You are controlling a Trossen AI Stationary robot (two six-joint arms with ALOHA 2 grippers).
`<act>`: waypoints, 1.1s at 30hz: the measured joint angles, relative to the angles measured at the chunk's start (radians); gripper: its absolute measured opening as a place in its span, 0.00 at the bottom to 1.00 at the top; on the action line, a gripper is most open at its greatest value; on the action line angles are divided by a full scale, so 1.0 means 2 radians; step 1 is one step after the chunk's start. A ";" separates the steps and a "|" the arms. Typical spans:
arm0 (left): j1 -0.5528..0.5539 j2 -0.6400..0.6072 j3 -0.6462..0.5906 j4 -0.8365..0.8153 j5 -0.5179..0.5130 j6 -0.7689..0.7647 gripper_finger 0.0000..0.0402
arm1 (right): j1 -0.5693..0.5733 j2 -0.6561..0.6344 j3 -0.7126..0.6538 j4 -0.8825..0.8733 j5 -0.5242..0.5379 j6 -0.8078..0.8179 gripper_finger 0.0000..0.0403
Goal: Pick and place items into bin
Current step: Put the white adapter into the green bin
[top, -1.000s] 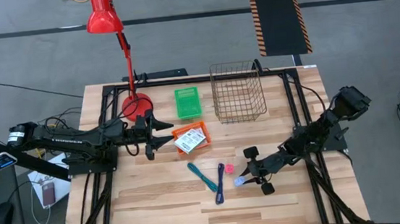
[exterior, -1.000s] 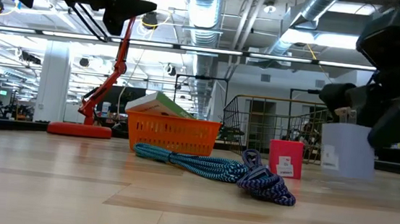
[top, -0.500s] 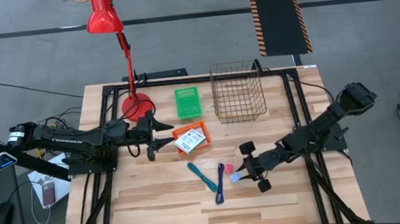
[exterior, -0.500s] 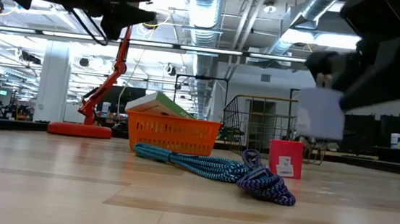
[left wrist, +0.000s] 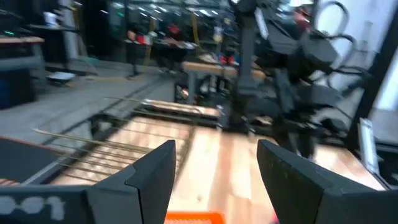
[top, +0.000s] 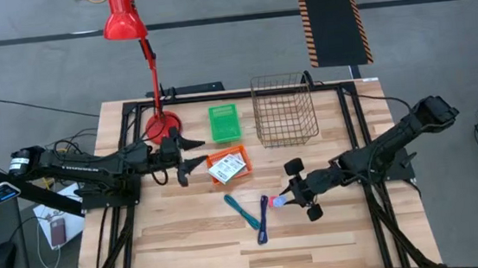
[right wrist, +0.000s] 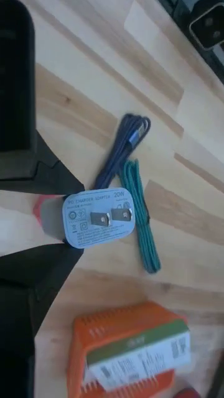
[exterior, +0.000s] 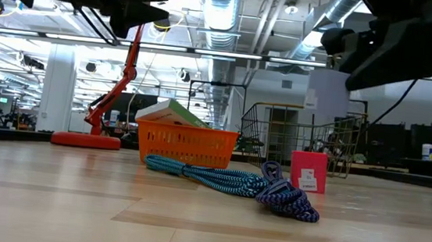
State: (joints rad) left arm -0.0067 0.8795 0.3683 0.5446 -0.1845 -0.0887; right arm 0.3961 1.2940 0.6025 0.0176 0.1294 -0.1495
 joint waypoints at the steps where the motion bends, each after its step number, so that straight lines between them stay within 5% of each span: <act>1: 0.000 0.000 0.000 0.006 -0.006 0.000 0.53 | -0.004 -0.002 0.002 -0.004 0.000 -0.006 0.26; 14: 0.000 0.027 0.000 0.063 -0.003 0.010 0.53 | -0.082 -0.003 0.071 -0.038 0.001 -0.082 0.26; 22: 0.000 0.123 0.011 0.155 -0.003 0.038 0.53 | -0.131 -0.003 0.136 -0.030 0.000 -0.087 0.26; 33: 0.000 0.260 0.123 0.149 0.011 0.100 0.53 | -0.146 -0.003 0.178 -0.018 -0.005 -0.082 0.26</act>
State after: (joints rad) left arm -0.0069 1.3999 0.6148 0.8417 -0.1623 0.1119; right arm 0.1047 1.2881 0.9585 -0.0183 0.1186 -0.3143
